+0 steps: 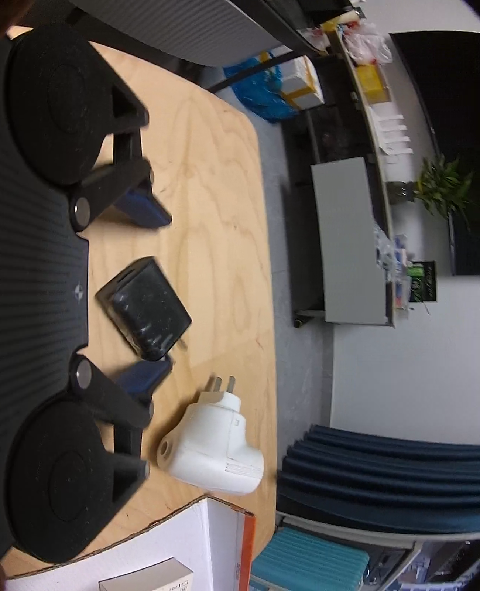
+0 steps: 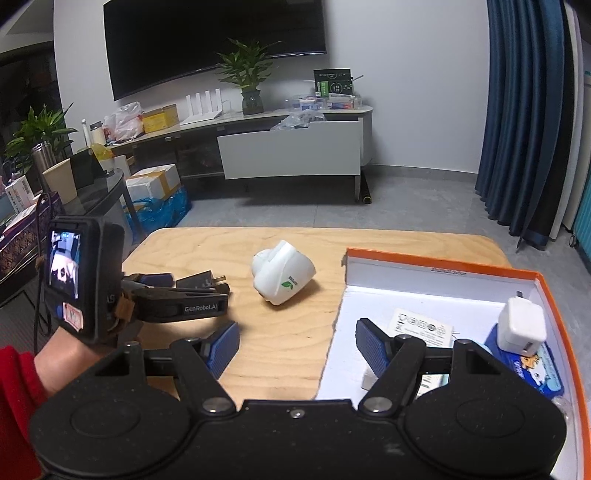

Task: Organize rigid objects
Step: 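Grasp the black plug charger with the left tool while the right tool grasps the white plug-in diffuser, then carry the black charger and white diffuser over the white box with both tools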

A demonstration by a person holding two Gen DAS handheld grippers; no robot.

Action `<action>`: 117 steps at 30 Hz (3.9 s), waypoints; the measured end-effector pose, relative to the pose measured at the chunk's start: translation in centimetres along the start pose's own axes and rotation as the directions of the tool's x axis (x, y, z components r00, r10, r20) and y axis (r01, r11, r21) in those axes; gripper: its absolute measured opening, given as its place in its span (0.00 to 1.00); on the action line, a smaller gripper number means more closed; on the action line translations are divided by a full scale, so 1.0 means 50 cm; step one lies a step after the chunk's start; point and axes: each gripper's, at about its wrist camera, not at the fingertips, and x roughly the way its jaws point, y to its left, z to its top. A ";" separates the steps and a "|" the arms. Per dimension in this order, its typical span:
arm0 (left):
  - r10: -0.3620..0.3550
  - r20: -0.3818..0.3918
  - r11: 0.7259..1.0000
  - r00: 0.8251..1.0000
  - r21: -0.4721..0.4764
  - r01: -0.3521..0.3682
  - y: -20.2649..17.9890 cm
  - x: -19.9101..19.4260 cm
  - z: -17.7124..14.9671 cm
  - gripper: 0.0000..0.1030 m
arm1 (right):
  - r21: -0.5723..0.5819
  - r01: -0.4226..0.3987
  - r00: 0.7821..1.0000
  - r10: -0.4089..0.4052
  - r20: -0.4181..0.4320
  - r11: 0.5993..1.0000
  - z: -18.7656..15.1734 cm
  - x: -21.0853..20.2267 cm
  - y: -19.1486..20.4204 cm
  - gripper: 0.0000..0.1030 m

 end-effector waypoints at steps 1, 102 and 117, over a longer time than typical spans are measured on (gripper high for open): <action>-0.007 0.007 1.000 1.000 0.006 0.007 0.001 -0.001 0.000 0.54 | -0.002 -0.002 1.000 0.002 0.001 1.000 0.002 0.003 0.002 0.80; -0.102 0.130 0.986 0.986 -0.119 0.118 -0.073 -0.346 -0.031 0.54 | 0.121 0.024 0.993 -0.038 0.113 0.992 -0.041 -0.271 -0.025 0.77; -0.130 0.116 0.986 0.985 -0.094 0.141 -0.093 -0.335 -0.027 0.54 | 0.150 0.038 0.992 -0.055 0.114 0.988 -0.040 -0.269 -0.055 0.77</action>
